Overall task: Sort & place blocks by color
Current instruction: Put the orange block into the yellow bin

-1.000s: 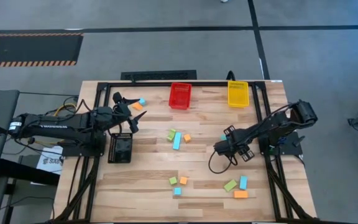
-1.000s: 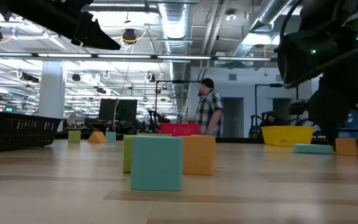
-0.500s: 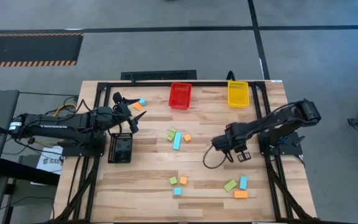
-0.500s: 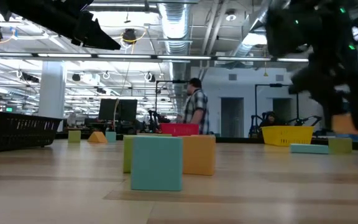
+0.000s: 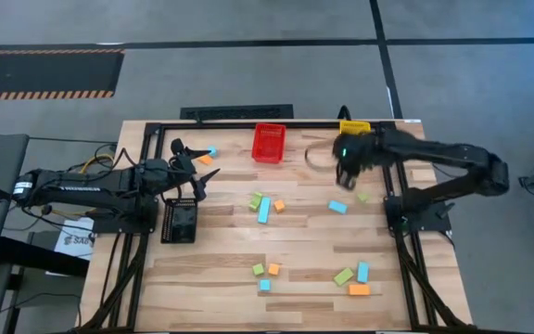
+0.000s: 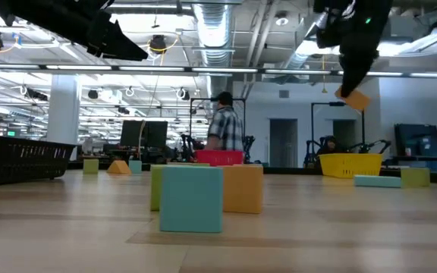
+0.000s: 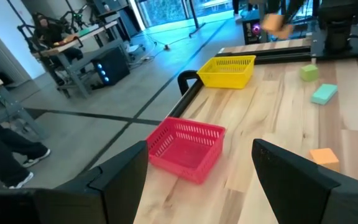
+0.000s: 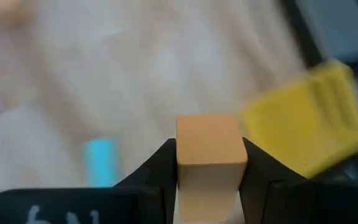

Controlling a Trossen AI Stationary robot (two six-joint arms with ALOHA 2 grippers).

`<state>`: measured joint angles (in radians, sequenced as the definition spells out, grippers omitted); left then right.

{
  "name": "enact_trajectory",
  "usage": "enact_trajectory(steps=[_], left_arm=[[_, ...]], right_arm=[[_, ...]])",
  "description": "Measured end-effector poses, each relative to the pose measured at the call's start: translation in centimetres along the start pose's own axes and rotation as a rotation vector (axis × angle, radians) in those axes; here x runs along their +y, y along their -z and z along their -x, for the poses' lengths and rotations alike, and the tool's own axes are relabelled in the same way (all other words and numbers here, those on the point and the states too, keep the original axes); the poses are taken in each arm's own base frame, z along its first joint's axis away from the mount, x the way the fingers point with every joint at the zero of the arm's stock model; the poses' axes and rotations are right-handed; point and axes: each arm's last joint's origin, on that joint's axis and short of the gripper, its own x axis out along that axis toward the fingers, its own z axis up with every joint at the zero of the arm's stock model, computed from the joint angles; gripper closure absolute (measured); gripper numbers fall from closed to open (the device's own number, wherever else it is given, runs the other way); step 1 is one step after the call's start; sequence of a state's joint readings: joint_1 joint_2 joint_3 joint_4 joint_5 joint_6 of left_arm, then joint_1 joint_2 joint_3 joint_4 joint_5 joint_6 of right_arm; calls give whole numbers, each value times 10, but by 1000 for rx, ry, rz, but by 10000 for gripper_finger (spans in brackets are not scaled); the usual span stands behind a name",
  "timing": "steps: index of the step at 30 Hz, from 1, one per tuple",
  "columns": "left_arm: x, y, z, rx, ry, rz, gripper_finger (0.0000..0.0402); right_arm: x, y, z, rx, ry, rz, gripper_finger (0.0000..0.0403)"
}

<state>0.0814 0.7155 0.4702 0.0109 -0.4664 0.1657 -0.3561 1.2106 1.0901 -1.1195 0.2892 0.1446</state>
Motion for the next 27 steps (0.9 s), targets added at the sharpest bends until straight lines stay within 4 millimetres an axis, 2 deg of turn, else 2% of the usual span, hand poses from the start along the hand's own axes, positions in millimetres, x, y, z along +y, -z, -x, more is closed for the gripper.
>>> enact_trajectory(steps=[4, 8, 13, 17, 22, 27], left_arm=[[0, 0, 0, -1, 0, 25, 124], [0, 0, 0, 3, -16, 46, 124], [1, 0, 0, 8, -35, 56, 124], [1, 1, 0, 9, -35, 66, 124], [1, 1, 0, 9, -35, 71, 124], [1, 2, 0, 26, -34, 65, 124]], right_arm=[[-46, -11, -28, 59, 82, -232, 275], [-87, -17, -63, 153, 73, -445, 275], [-122, -20, -100, 281, 56, -549, 275], [-136, -26, -120, 333, 62, -565, 275], [-143, -36, -139, 370, 54, -551, 276], [-142, -36, -160, 446, 32, -492, 241]])
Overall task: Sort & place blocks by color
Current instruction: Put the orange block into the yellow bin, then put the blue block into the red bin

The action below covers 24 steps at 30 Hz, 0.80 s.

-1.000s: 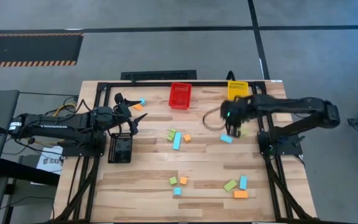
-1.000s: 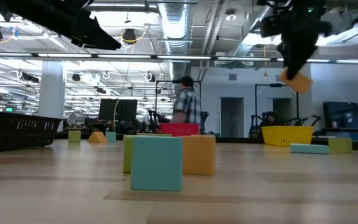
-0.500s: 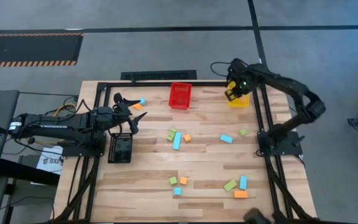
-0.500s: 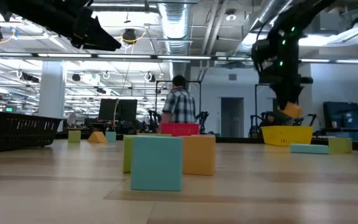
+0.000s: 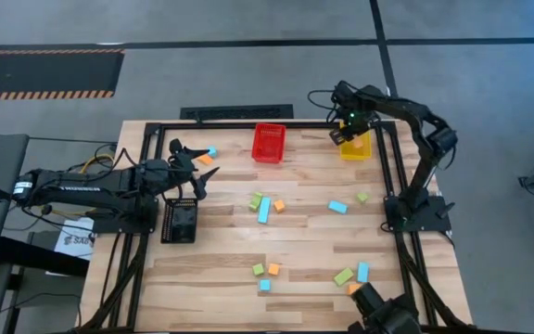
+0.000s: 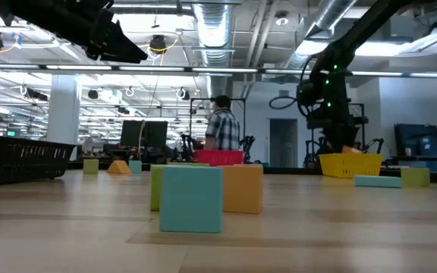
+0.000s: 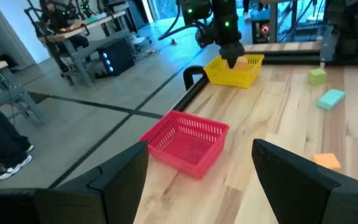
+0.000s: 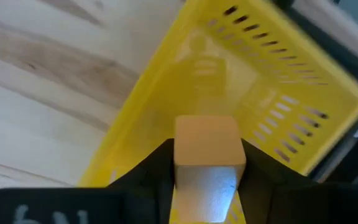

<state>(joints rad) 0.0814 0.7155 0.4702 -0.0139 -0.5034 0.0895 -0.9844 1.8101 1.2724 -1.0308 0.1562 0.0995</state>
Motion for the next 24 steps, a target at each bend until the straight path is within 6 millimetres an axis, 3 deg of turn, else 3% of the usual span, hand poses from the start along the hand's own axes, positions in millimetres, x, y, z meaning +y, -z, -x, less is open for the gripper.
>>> enact_trajectory(steps=[7, 13, 20, 24], left_arm=[[0, 4, 0, 38, 3, -13, 124], [0, 5, 0, 44, 3, -18, 124], [0, 5, 0, 47, 4, -34, 124], [-1, 8, 0, 74, 7, -31, 124]], right_arm=[[3, -2, -16, 74, 8, 15, 178], [2, -1, -11, 59, 14, 30, 154], [0, 16, 29, -27, 4, 10, 154], [15, 35, 64, -137, -20, 11, 154]])
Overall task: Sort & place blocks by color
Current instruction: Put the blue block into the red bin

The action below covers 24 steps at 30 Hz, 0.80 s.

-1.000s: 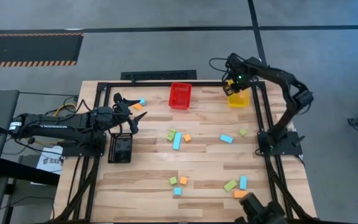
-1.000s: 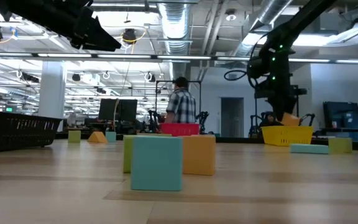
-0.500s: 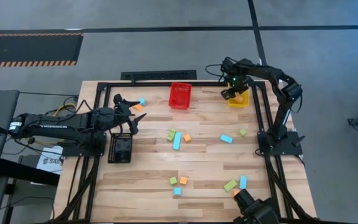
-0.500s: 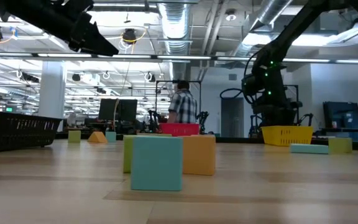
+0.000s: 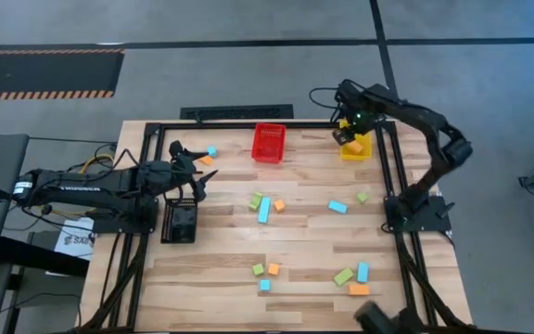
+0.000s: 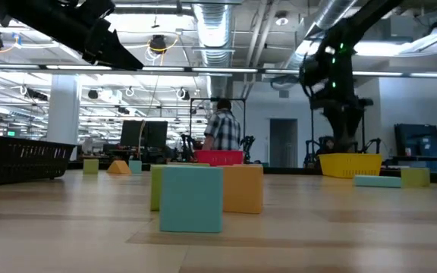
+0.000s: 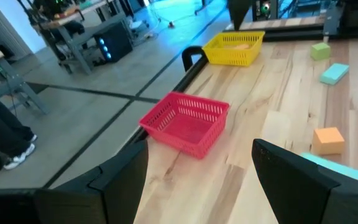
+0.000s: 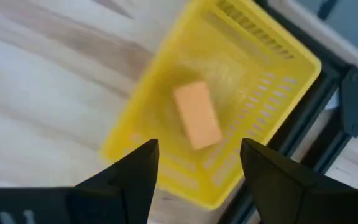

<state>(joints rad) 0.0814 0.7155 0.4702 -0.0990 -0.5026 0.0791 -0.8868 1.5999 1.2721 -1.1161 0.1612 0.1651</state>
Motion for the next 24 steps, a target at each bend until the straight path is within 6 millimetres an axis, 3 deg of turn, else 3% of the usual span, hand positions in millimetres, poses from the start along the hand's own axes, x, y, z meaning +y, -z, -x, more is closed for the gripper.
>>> enact_trajectory(steps=[5, 8, 13, 17, 21, 24], left_arm=[[-4, 10, -5, 14, 35, 40, 124], [-9, 19, -10, 17, 66, 56, 124], [-16, 27, -20, 41, 95, 46, 124], [-23, 25, -31, 49, 151, 82, 124], [-32, 21, -49, 124, 297, 71, 124], [-38, 22, -63, 229, 312, -12, 124]], right_arm=[[47, 22, 41, -191, -80, 140, 154], [80, 43, 53, -329, -159, 281, 154], [129, 84, 48, -565, -297, 551, 154], [159, 111, 41, -754, -445, 624, 154], [179, 130, 42, -871, -571, 646, 154], [188, 141, 46, -914, -627, 673, 154]])
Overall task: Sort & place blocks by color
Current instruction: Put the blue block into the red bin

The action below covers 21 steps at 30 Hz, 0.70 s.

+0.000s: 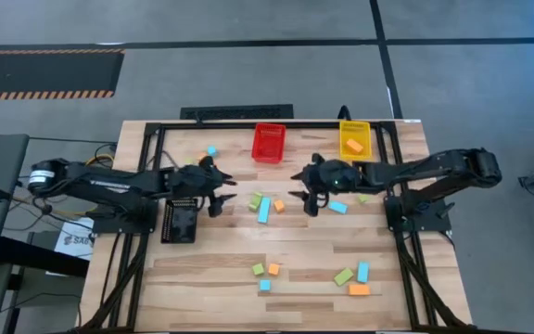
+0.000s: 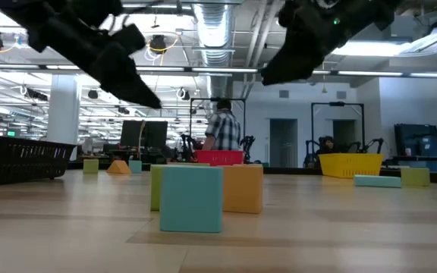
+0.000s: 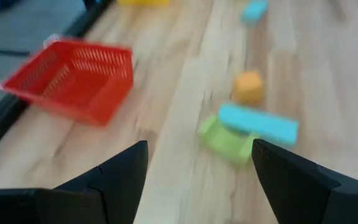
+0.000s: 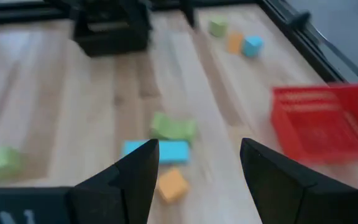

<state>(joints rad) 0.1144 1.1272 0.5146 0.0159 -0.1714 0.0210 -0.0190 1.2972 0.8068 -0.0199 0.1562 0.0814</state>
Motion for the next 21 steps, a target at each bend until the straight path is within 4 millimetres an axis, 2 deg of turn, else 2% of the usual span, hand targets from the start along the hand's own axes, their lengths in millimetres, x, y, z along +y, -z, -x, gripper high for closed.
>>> enact_trajectory(steps=[3, 6, 8, 11, 16, 21], left_arm=[[9, -9, -8, 118, -147, 7, 124], [27, -23, -8, 212, -278, 76, 124], [44, -32, -8, 271, -329, 137, 124], [78, -35, -10, 394, -405, 205, 124], [131, -33, -14, 563, -336, 251, 124], [165, -19, -31, 665, -285, 222, 124]], right_arm=[[9, 2, 0, -23, -24, 3, 154], [14, 7, 1, -17, -39, -12, 154], [15, 10, 0, -19, -44, -18, 154], [17, 12, 0, -11, -51, -12, 154], [19, 11, 1, -24, -55, -12, 154], [19, 11, 1, -26, -55, -7, 154]])
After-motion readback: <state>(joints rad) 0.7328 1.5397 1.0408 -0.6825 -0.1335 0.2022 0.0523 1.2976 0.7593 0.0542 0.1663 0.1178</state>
